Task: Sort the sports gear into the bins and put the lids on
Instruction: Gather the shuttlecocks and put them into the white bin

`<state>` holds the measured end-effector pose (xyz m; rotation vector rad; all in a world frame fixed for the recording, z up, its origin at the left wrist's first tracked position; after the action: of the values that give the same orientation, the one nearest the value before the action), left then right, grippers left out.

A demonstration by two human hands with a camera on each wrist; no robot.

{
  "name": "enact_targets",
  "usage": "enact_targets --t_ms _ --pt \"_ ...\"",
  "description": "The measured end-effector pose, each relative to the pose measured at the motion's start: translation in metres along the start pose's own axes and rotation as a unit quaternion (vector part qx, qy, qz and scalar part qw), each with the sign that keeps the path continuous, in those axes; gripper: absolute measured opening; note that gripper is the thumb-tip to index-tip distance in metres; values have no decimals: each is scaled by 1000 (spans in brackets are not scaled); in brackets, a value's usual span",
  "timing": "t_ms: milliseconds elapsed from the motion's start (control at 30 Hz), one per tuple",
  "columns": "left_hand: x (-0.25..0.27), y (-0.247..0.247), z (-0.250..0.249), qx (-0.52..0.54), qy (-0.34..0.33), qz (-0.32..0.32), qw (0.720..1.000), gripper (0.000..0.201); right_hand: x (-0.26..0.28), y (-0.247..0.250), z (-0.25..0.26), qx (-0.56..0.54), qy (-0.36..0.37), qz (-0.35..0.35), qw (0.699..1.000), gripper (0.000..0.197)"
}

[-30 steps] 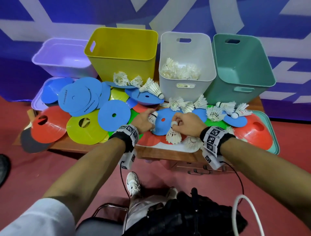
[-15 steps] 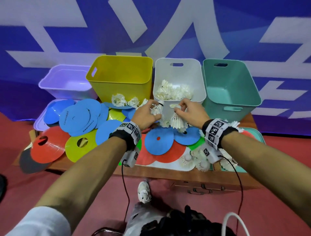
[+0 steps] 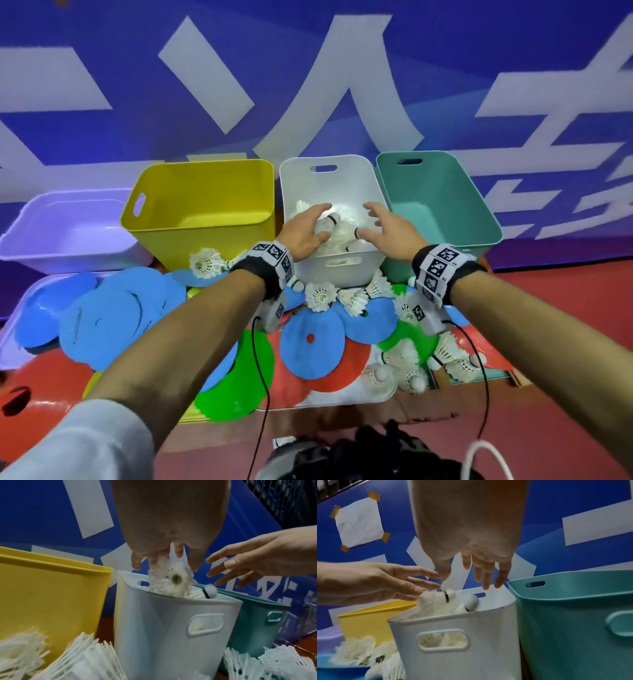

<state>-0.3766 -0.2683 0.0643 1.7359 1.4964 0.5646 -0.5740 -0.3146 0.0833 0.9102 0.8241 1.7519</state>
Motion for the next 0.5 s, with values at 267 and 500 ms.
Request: enact_targets --t_ms 267,500 --pt "-11 -19 14 -89 9 40 995 58 1 -11 -12 98 -20 -12 995 70" --pt "4 -22 -8 -110 -5 33 993 53 13 -9 -27 118 -7 -38 992 65"
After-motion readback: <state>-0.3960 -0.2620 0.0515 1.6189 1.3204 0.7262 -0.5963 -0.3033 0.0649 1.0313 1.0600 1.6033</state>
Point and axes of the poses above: each hand's wrist, its own x-axis away from the middle knuckle, its own y-axis out of the back of the hand, z = x × y, the point moved 3 cm from there along -x, towards the middle knuckle, and after that the axes turned 14 degrees about -y, right-handed, at the moved point
